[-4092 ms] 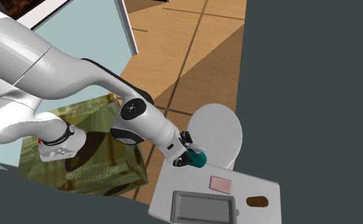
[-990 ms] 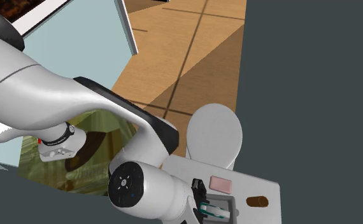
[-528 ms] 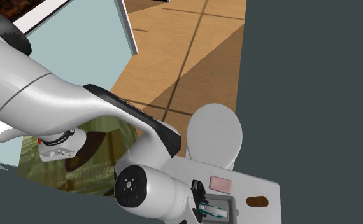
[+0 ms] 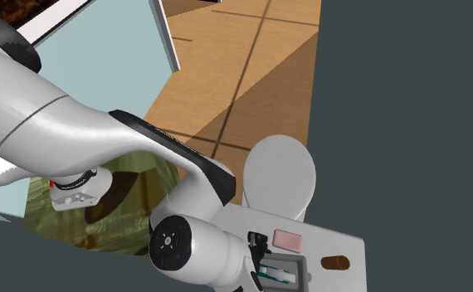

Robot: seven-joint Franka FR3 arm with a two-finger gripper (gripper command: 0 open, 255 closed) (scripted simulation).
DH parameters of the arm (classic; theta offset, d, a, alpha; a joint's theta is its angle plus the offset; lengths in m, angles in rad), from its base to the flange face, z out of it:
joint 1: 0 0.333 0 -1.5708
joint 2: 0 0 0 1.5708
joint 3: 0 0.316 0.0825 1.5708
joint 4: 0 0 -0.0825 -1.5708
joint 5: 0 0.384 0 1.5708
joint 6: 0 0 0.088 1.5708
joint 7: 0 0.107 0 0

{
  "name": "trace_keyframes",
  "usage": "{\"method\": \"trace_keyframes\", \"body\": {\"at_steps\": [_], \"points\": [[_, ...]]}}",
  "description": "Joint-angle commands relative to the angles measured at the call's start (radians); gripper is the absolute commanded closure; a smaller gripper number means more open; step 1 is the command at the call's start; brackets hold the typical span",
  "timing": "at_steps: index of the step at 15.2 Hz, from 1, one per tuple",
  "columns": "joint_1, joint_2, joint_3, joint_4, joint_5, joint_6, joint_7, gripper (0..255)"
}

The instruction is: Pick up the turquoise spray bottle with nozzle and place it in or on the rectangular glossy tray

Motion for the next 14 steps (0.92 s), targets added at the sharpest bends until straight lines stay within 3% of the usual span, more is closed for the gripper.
{"method": "trace_keyframes", "body": {"at_steps": [1, 6, 14], "points": [[0.000, 0.000, 0.000, 0.000, 0.000, 0.000, 0.000, 0], [0.034, -0.134, -0.049, -0.076, -0.069, -0.055, 0.051, 0], [0.032, -0.134, -0.047, -0.076, -0.069, -0.055, 0.051, 0]]}}
